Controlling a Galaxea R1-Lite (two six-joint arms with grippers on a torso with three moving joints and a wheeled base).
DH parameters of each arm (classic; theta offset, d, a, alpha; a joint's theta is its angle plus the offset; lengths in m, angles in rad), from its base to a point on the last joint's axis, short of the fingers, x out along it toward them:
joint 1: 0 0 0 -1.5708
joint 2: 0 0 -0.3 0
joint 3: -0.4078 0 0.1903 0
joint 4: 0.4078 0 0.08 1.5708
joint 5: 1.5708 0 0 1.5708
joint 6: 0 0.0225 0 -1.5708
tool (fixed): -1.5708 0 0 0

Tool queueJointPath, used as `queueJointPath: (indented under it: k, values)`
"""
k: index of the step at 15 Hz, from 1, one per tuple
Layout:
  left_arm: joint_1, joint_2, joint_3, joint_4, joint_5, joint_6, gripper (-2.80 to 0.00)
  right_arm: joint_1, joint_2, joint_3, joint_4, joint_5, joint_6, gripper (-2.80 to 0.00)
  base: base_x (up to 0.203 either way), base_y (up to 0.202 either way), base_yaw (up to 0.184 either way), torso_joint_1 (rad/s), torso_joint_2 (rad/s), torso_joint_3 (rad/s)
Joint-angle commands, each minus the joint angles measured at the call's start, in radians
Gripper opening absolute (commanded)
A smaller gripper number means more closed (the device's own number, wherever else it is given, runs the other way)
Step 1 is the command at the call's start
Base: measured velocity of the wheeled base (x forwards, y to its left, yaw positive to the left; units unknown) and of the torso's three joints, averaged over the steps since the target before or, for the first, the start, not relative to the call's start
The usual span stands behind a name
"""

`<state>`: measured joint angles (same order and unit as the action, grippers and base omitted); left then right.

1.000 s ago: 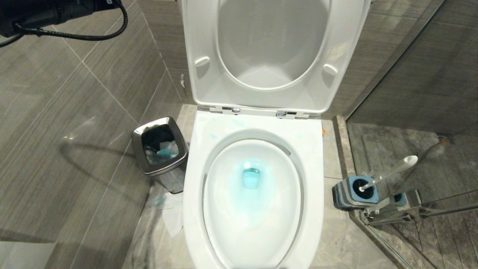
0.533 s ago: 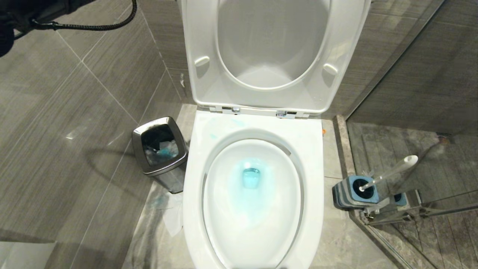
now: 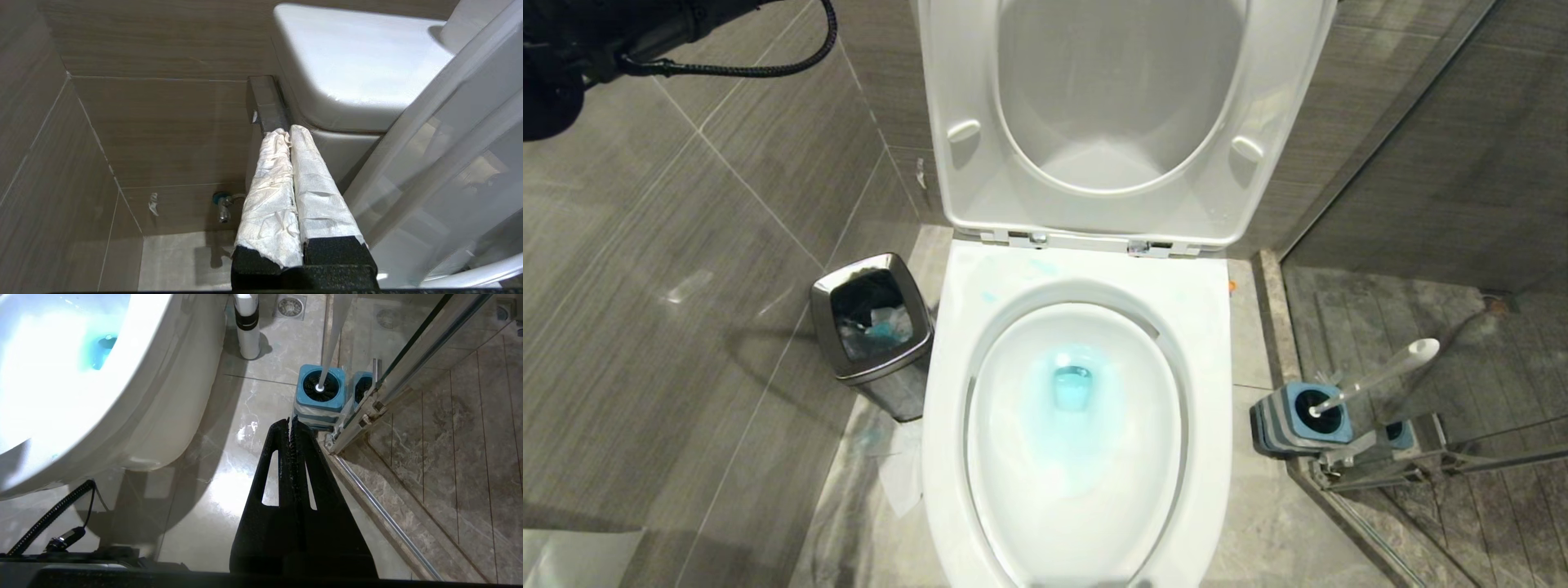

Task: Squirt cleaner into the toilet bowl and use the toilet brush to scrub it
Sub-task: Flush the toilet

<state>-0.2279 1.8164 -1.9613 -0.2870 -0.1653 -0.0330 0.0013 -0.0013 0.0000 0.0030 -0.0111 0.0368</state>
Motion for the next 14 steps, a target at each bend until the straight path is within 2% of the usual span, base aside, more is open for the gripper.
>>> queueJointPath:
  k: [1,7,14]
  values:
    - [-0.002,0.003,0.001,0.0,0.006,-0.001,-2.8,0.0,0.001,0.001,0.0,-0.001,0.0,-2.8,0.0,0.0,0.0,0.002,0.0,-0.129]
    - [-0.01,0.0,-0.001,-0.05,0.004,-0.004,-2.8,0.0,0.001,0.0,0.0,-0.001,0.0,-2.8,0.0,0.0,0.0,0.0,0.0,-0.15]
    - [-0.034,0.038,-0.002,-0.252,0.016,-0.01,-2.8,0.0,0.001,0.0,0.0,0.0,0.0,-2.8,0.0,0.0,0.0,0.0,0.0,-0.005]
